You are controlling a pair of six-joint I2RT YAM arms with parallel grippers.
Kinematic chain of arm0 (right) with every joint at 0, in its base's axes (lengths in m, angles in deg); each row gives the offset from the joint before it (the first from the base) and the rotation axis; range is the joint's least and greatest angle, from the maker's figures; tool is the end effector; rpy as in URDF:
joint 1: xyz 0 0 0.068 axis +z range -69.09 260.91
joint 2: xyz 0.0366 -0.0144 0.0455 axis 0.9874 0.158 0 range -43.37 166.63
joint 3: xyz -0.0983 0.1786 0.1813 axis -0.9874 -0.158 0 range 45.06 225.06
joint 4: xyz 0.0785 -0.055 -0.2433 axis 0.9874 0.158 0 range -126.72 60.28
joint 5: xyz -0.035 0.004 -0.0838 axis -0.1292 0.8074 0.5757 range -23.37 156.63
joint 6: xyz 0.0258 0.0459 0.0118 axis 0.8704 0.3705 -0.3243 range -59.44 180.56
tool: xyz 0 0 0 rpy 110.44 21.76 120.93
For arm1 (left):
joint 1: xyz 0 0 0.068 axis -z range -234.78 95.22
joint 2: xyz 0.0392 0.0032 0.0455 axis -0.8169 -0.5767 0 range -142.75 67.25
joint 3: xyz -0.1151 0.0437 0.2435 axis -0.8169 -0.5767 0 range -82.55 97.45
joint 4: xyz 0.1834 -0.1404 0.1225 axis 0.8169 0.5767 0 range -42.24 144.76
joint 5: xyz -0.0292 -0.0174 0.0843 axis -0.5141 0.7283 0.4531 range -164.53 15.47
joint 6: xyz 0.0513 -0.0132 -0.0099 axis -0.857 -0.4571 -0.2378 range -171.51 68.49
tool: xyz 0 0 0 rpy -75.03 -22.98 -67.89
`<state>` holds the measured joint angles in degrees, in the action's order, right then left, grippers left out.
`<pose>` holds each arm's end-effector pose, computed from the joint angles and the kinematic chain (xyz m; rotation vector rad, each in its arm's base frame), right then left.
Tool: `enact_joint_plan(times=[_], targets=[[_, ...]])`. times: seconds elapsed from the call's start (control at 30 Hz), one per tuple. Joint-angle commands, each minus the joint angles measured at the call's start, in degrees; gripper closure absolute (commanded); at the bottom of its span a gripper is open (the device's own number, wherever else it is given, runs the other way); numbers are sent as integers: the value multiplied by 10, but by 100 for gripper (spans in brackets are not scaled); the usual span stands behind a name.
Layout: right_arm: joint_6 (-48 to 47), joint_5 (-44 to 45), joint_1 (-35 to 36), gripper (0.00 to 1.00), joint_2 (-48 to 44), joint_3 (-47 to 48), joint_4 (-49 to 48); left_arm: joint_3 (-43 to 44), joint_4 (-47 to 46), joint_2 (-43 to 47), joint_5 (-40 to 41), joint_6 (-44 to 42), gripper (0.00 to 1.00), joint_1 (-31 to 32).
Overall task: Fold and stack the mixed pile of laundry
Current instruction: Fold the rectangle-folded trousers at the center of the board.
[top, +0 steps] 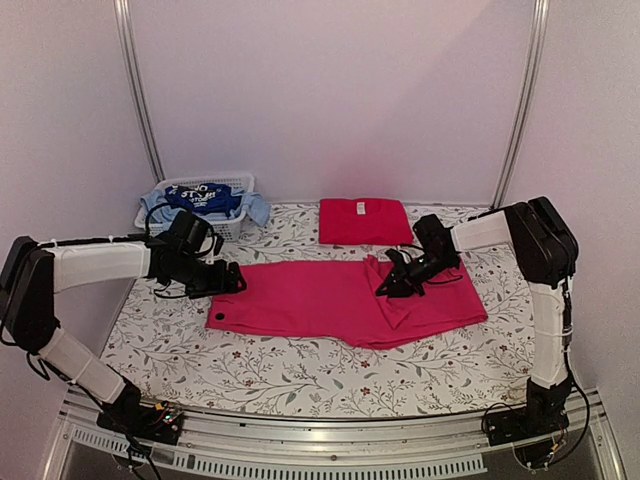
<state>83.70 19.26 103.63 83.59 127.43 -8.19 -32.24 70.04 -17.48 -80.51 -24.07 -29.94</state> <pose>0.3808 0.1878 0.1013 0.1716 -2.7915 -1.2889 0.2633 -0.1259 0.1961 -0.0185 2.6259 -0.4690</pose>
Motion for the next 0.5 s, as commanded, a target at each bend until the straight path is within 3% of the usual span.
enact_joint_plan(times=[0.0,0.2,0.33,0.47], targets=[[-20,68,-61,100,-32,-153,12,-39,-51,30,-41,42,12,-50],[-76,81,-148,100,-86,-244,13,-54,-105,-18,-103,66,13,-88],[-82,86,-157,100,-102,-212,36,-47,-165,-73,-193,76,22,-69],[-54,16,-156,100,-150,-161,40,-70,-245,-94,-242,109,33,-53]])
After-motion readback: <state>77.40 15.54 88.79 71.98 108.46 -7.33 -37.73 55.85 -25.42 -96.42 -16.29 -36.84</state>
